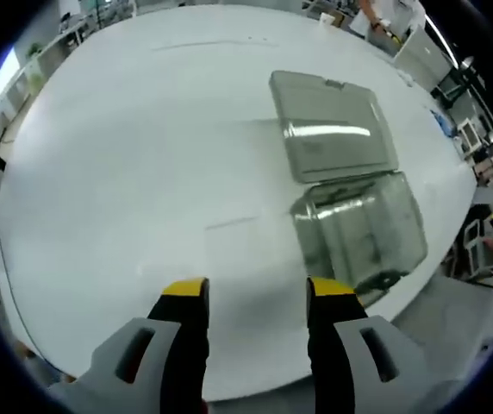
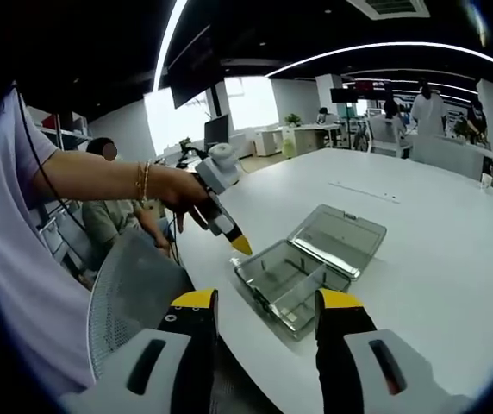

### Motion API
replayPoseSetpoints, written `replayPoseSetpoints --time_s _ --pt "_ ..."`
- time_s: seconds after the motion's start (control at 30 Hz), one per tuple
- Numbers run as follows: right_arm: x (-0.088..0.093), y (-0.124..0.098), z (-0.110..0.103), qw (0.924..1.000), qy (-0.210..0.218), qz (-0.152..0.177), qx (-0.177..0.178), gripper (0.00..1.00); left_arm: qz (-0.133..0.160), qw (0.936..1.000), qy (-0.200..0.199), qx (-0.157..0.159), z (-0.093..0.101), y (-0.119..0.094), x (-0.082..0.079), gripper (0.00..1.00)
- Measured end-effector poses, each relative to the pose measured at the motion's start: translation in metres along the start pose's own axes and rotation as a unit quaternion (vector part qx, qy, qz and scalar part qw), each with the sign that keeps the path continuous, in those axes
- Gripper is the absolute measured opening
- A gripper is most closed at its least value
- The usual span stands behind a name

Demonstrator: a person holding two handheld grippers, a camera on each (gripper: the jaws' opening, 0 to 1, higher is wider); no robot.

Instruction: Insert the divider into the dual guide fixture by aligning both edges with the guide slots and pushing it downward to the bottom, including one-sided entry, uneven engagement, binding, and posture correction.

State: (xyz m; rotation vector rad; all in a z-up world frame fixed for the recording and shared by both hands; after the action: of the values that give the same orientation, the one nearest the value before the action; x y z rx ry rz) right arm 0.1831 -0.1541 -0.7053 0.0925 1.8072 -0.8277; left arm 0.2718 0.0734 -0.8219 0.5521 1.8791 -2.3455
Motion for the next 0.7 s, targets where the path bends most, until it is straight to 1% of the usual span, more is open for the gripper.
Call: replayPoseSetpoints --time_s 0.2,0.37,0.4,0.43,0.7 --pt "-0.0004 -0.0001 0.0018 1.0000 0.005 0.004 0.001 0.41 -0.009 0.9999 -0.009 -0.008 -0.0016 0.0013 -0.0003 0.42" --pt "-0.0012 -0.0004 0.0029 0.9999 0.010 0.010 0.001 0.40 -0.030 0.9982 -0.049 -0.015 -0.0066 0.0034 -0.0012 0.42" --pt "-0.0012 -0.0004 0.0030 0.9999 0.011 0.011 0.001 0.40 -0.031 0.9981 -0.052 -0.015 -0.0067 0.0038 -0.0020 0.42" --pt "-0.0010 -0.0005 0.0033 0.9999 0.012 0.012 0.001 0.40 -0.038 0.9975 -0.057 -0.016 -0.0067 0.0045 -0.0014 0.42" --pt "-0.0016 -0.0025 0.0060 0.9994 0.026 0.024 -0.001 0.39 -0.064 0.9957 -0.062 -0.027 -0.0056 0.0083 -0.0017 0.42"
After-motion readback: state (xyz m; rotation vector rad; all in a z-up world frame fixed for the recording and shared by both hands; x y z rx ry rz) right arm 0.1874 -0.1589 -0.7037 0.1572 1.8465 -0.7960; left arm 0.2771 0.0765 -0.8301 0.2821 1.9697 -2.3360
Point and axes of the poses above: the point that each gripper's makers call its tool centre point, and the gripper's own axes: y roughly forward along the fingers, z roughly to its right, x roughly out of its underside, the point moved 2 cm from there along -y, roughly backward along the fingers, and after that the axes turned 2 degrees about -z, right-handed, at the moved point
